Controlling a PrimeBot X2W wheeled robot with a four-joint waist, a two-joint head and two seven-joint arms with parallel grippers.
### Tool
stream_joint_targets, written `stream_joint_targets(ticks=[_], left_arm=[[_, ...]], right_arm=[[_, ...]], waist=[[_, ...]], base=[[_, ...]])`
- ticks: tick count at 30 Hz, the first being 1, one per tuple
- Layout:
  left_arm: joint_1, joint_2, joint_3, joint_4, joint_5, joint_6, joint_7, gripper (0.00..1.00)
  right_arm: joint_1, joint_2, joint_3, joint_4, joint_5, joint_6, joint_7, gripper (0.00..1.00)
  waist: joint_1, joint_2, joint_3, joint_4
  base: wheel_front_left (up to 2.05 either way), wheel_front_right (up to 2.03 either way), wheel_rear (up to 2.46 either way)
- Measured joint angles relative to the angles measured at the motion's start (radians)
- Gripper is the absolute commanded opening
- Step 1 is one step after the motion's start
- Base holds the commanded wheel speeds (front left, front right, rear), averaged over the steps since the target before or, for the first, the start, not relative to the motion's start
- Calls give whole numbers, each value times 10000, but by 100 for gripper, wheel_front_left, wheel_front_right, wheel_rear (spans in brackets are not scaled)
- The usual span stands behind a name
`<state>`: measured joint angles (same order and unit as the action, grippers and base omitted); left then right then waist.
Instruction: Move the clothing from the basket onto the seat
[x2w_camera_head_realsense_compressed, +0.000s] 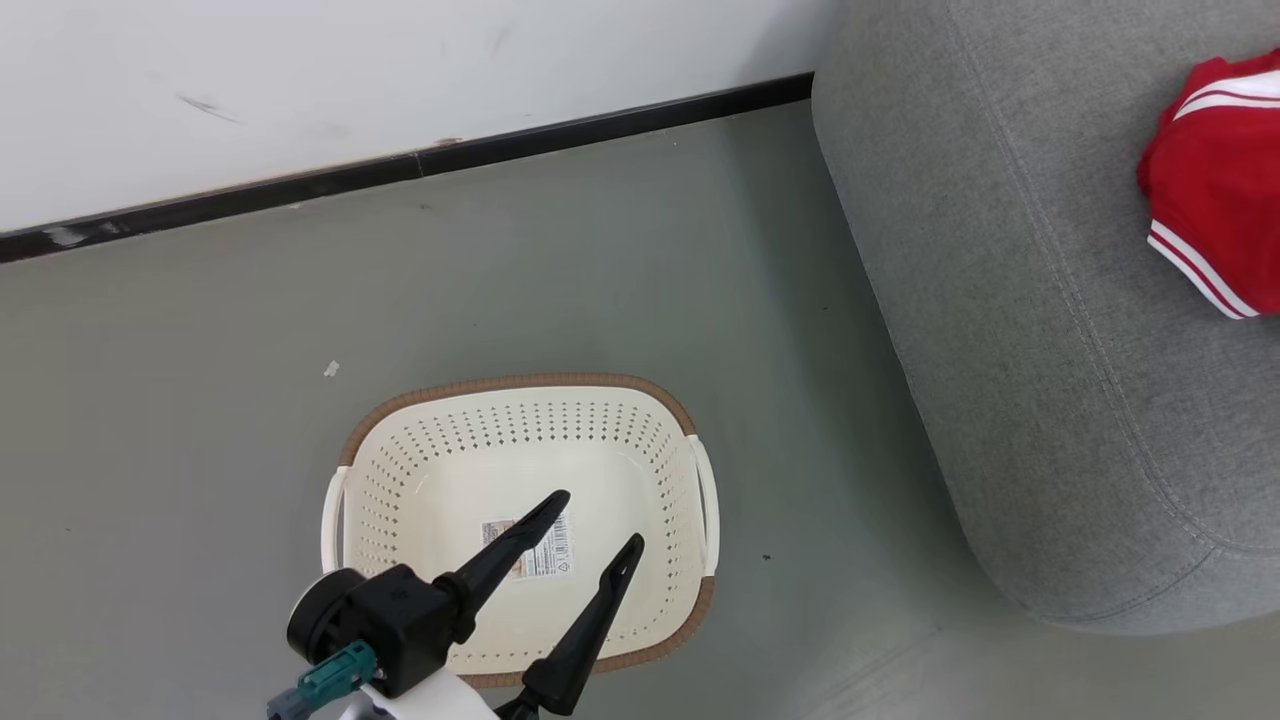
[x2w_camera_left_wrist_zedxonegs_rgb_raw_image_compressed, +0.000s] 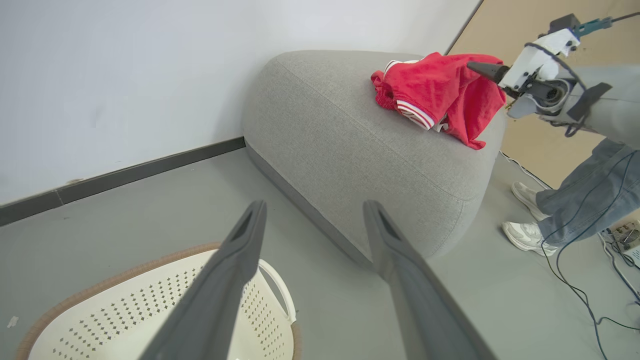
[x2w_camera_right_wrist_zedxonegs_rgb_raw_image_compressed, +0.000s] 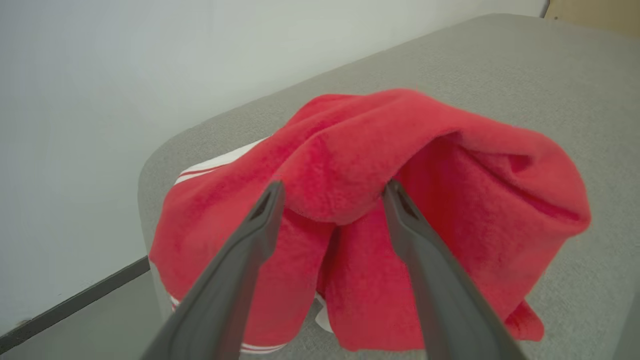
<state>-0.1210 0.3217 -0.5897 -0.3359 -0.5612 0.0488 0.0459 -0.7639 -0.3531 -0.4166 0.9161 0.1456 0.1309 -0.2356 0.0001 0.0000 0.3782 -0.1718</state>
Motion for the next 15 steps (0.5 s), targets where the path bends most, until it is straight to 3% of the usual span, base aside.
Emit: stream_joint_targets(ticks=[15], left_arm=[[-230,-343,-2,368,-13,-132,-495,100]], right_arm=[[1403,1068,759,-1060,-217,-2,-125,100]], waist=[[-1,0,-909,-53]], base=[[0,0,0]])
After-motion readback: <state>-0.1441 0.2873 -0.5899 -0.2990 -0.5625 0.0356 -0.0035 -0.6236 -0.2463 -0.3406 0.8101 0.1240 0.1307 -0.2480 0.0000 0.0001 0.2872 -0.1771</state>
